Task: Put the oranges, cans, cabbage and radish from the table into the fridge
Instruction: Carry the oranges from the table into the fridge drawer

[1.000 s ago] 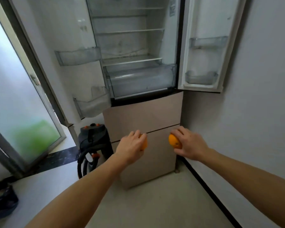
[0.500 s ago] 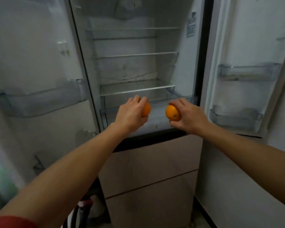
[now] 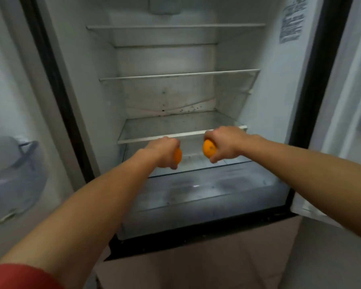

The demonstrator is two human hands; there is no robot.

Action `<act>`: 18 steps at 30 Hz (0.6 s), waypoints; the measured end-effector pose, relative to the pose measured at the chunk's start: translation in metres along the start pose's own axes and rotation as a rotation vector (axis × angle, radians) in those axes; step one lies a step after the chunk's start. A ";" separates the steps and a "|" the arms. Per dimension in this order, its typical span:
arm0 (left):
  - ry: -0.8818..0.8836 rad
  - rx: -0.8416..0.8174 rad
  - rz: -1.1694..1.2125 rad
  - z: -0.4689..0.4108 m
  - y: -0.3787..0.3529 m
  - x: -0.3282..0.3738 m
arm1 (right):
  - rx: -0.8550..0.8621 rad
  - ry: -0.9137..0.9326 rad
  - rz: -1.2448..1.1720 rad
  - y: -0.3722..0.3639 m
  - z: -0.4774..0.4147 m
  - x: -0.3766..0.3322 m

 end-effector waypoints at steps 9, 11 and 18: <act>-0.024 -0.353 -0.097 -0.090 -0.051 -0.002 | -0.463 0.061 0.090 -0.083 -0.125 0.014; -0.015 -0.404 -0.084 -0.101 -0.063 0.001 | -0.553 0.064 0.091 -0.101 -0.138 0.011; 0.034 -0.427 -0.028 -0.114 -0.074 0.001 | -0.582 0.150 0.036 -0.109 -0.156 0.014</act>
Point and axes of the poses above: each hand's wrist, its own z-axis away from the middle knuckle, its own y-axis out of the back of the hand, x = y × z, the point moved 3 cm from there along -z, towards the middle knuckle, and after that the axes turned 14 degrees about -z, right-handed, at the moved point
